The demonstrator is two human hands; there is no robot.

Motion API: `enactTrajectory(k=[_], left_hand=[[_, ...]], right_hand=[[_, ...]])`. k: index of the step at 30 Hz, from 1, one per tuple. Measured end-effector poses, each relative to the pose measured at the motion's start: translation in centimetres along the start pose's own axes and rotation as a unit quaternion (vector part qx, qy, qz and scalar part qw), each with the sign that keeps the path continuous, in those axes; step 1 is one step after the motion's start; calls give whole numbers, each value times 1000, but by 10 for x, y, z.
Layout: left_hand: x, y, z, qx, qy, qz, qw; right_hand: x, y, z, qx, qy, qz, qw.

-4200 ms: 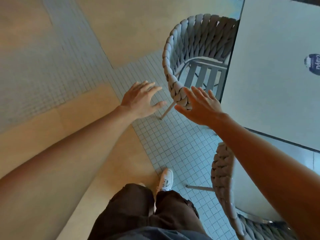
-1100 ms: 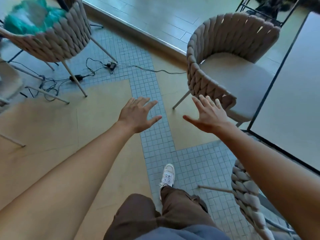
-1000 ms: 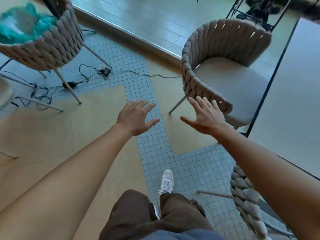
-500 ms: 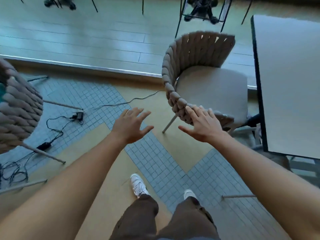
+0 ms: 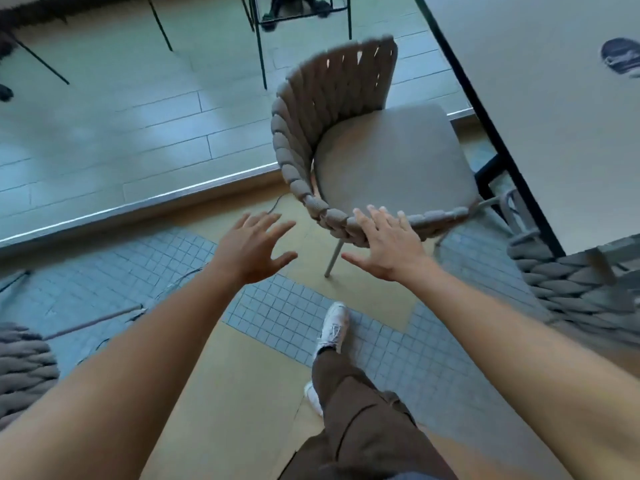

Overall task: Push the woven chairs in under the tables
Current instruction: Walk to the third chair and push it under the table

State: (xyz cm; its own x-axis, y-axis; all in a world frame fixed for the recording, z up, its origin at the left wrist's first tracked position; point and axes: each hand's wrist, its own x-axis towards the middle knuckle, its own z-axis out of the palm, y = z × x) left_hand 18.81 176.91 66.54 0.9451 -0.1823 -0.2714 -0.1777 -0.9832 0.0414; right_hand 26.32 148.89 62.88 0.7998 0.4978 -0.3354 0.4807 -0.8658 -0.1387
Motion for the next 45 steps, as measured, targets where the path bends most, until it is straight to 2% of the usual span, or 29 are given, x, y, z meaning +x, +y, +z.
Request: enactTrajectory(k=[5, 13, 20, 23, 26, 32, 37, 40, 45], left_hand=[[68, -28, 8, 14, -26, 49, 998], [166, -75, 26, 112, -64, 155, 979], [255, -104, 31, 233, -105, 309, 916], [286, -103, 34, 231, -95, 398, 883], [295, -105, 41, 181, -93, 458, 866], [279, -84, 52, 135, -87, 486, 859], [265, -64, 65, 123, -54, 517, 845], [277, -61, 66, 122, -43, 536, 834], [296, -56, 59, 152, -15, 529, 835]], right_hand=[[55, -4, 17, 28, -16, 34, 999], [120, -30, 47, 62, -69, 84, 992], [165, -81, 57, 81, 26, 171, 982], [181, -92, 57, 64, 52, 217, 973], [180, -90, 61, 52, 84, 209, 973], [144, -86, 62, 110, 111, 244, 957], [114, -80, 66, 86, 126, 245, 957], [118, -72, 64, 77, 144, 229, 960], [130, -57, 61, 69, 138, 250, 956]])
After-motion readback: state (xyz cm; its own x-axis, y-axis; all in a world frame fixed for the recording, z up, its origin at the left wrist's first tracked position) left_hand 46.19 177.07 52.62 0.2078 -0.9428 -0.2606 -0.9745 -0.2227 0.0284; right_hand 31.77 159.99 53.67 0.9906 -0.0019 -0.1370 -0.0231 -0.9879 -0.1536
